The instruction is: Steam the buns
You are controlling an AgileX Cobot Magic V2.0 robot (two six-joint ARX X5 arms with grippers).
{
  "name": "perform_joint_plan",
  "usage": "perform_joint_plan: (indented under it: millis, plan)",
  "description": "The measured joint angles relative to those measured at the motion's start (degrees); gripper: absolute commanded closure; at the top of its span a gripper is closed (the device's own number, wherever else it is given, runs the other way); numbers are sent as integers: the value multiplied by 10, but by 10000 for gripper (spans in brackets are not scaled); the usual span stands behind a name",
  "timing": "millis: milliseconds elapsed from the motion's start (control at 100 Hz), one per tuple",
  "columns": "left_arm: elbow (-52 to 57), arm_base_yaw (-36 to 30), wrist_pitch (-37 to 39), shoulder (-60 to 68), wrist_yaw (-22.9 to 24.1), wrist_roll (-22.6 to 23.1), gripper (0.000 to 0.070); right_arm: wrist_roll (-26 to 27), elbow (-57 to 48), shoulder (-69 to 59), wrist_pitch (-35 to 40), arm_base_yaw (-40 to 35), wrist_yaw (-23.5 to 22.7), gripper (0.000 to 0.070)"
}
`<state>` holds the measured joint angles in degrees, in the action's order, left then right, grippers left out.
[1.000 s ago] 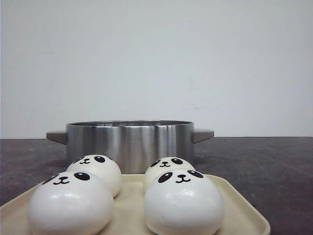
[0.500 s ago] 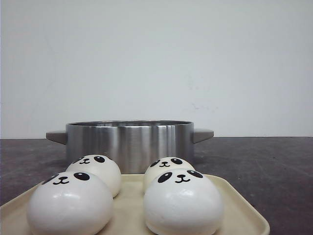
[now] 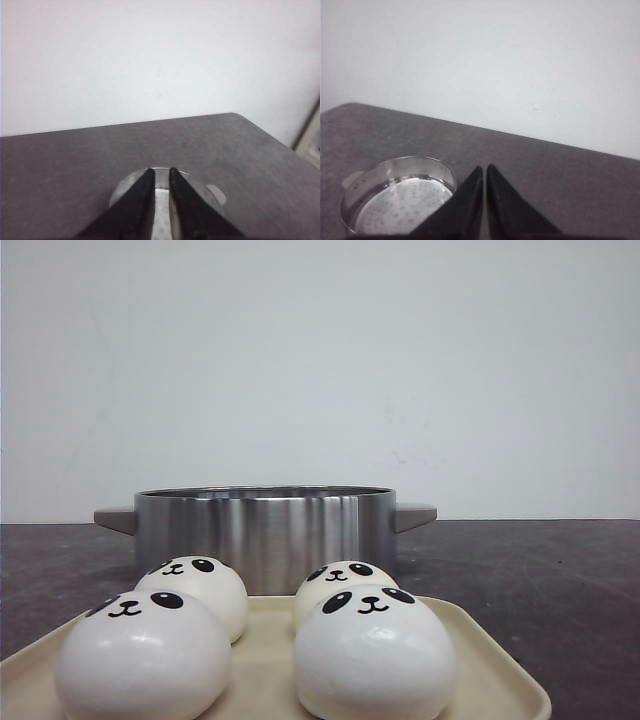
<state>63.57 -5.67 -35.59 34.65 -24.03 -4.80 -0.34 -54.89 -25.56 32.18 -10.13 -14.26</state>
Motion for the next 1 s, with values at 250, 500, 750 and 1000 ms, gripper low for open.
perform_joint_plan:
  millis: [250,500,750,1000]
  plan:
    - [0,-50,-53,44,-4,27,288,6,-1,-31,-19,0,-90,448]
    - [0,-56,-75,66,-4,28,262,82,-1,-94,-73,0,-143,27]
    - [0,-63,-48,71,-3,-7,263,64,-2,-184,-36,-54,-92,28]
    - [0,-82,-45,97,-3,-49,263,93,-2,-341,48,-201,61,28]
